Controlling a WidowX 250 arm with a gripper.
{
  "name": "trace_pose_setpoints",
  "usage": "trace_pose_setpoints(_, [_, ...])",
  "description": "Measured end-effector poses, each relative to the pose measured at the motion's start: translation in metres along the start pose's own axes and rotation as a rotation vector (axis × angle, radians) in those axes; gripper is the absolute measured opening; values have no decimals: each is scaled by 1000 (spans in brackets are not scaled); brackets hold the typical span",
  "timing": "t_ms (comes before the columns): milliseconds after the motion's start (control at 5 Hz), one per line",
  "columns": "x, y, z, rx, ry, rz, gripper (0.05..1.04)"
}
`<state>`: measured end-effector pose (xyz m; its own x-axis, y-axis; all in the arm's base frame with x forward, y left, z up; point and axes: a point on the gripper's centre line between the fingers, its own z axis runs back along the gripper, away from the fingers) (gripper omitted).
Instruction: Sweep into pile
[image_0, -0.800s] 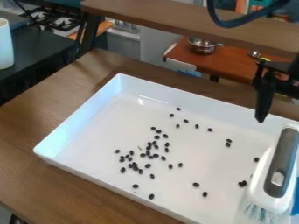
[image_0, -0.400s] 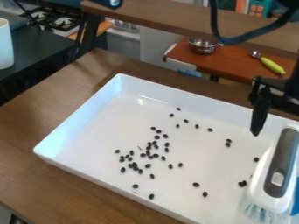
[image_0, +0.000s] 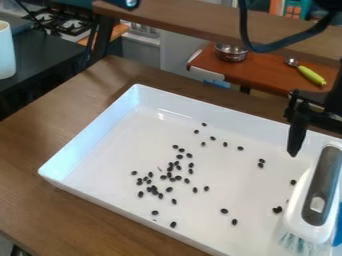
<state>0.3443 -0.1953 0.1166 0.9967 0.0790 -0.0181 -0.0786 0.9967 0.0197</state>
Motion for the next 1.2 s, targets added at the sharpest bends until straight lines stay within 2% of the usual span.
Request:
trace_pose_setpoints(200, [3,-1,-16,16,19,8,1001])
trace_pose_setpoints(400, [3,-2,-19,18,21,13,1001])
trace_pose_setpoints(600, [2,-5,-37,39,50,10,1001])
trace_pose_setpoints(1000, [5,-10,-49,57,47,17,964])
trace_pose_setpoints(1200, [6,-11,-49,55,43,25,683])
